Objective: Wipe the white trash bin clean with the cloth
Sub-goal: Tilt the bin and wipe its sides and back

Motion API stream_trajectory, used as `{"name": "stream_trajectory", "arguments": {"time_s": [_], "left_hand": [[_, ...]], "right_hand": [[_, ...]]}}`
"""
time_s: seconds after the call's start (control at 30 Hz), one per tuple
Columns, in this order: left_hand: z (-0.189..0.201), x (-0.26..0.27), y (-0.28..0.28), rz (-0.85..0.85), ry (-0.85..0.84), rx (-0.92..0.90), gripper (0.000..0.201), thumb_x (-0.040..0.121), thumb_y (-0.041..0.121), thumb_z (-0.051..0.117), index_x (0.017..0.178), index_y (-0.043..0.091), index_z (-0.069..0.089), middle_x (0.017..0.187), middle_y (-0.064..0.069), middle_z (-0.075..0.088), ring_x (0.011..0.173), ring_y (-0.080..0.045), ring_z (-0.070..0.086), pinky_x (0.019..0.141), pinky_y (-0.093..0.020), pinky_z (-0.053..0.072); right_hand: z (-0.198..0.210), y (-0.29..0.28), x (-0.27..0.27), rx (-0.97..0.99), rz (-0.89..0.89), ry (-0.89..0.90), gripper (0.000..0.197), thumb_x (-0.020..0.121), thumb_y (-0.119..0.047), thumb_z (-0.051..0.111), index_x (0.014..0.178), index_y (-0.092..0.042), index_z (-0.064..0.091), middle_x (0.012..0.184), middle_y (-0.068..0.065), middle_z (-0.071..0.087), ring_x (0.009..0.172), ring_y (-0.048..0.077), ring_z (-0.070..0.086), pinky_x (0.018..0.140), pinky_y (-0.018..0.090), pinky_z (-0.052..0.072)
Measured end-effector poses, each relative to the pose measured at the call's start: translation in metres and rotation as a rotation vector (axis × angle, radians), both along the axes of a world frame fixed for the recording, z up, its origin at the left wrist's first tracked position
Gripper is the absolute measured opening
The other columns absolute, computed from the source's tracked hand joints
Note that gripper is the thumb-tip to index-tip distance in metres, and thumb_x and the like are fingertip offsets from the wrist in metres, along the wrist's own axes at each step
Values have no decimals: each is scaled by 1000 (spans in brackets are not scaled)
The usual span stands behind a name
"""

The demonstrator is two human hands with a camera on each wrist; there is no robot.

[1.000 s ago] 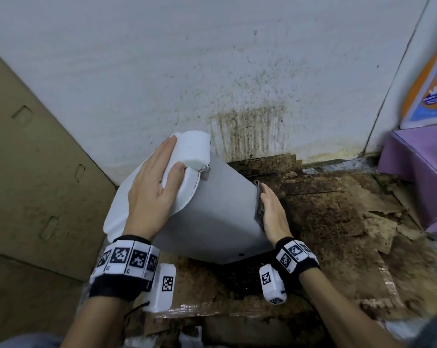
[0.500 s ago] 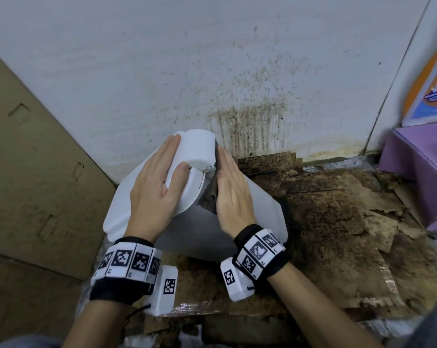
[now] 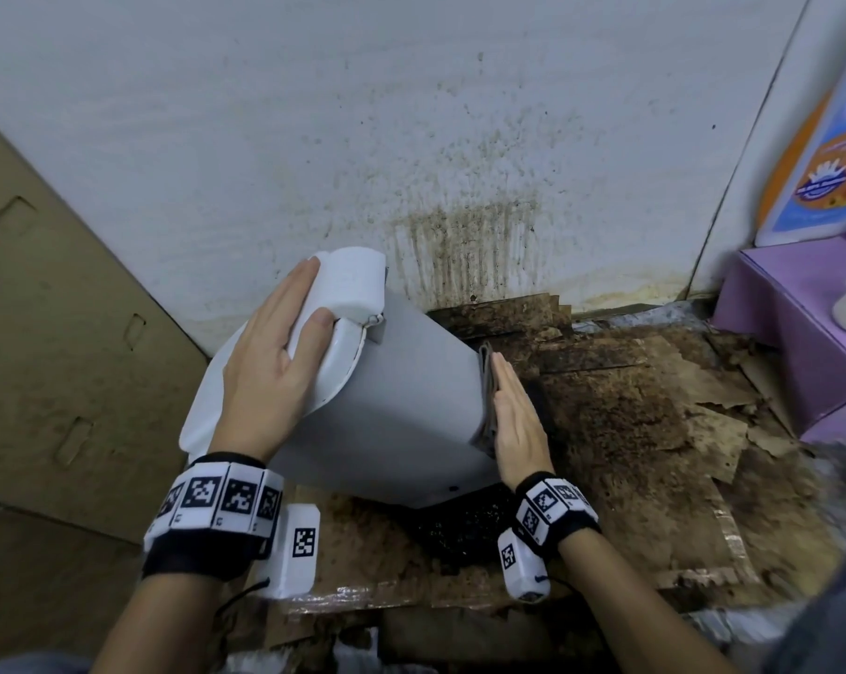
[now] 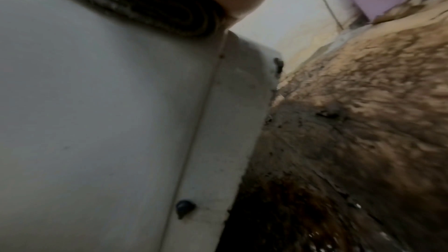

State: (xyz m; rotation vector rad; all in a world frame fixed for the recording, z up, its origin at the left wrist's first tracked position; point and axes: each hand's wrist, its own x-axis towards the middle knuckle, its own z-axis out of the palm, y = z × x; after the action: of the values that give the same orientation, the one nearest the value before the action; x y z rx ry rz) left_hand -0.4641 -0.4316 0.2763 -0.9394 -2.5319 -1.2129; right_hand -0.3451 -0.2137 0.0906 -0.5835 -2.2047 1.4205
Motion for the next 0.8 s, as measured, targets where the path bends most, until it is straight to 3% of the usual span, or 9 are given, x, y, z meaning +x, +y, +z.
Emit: {"name": "stream_trajectory", "arguments": {"time_s": [0.13, 0.33, 0.5, 0.57, 0.7, 0.8], "left_hand": [[1, 1, 2, 15, -2, 2, 57, 101, 53, 35, 155, 35, 40, 159, 21, 39, 146, 3, 33, 122, -34, 27], [0, 3, 6, 41, 24, -13, 57, 100, 53, 34, 154, 36, 41, 159, 21, 39, 146, 2, 34, 119, -26, 26], [0, 3, 9, 56, 38, -16, 56, 101, 52, 34, 155, 35, 41, 159, 20, 40, 146, 1, 34, 117, -24, 25], [0, 3, 10, 53, 45, -21, 57, 101, 52, 33, 155, 35, 41, 159, 20, 39, 146, 1, 34, 117, -24, 25], [-1, 5, 9, 49, 65, -26, 57, 101, 54, 33, 155, 35, 41, 159, 21, 39, 146, 2, 33, 113, -12, 22], [-2, 5, 8, 41, 70, -16, 59, 100, 55, 33, 155, 35, 41, 159, 20, 40, 146, 2, 33, 114, -18, 25]], "right_hand": [[-13, 8, 5, -145, -54, -48, 60, 101, -40, 19, 158, -26, 27, 165, -14, 22, 153, 1, 15, 127, 37, 14], [-6, 1, -1, -170, -107, -65, 64, 97, -37, 18, 159, -24, 28, 167, -10, 23, 153, 0, 14, 128, 31, 10], [35, -29, -18, -96, -58, 21, 63, 99, -35, 16, 160, -24, 25, 164, -17, 19, 153, 0, 11, 127, 28, 8], [58, -43, -28, -52, -38, 64, 62, 100, -34, 15, 160, -22, 25, 166, -13, 19, 154, 1, 12, 127, 28, 9], [95, -66, -39, -4, 22, 140, 59, 103, -35, 16, 160, -22, 23, 166, -13, 20, 153, -1, 11, 127, 30, 9], [103, -73, -41, 39, 43, 199, 58, 105, -39, 16, 160, -22, 24, 166, -15, 19, 153, -3, 10, 127, 31, 11]]}}
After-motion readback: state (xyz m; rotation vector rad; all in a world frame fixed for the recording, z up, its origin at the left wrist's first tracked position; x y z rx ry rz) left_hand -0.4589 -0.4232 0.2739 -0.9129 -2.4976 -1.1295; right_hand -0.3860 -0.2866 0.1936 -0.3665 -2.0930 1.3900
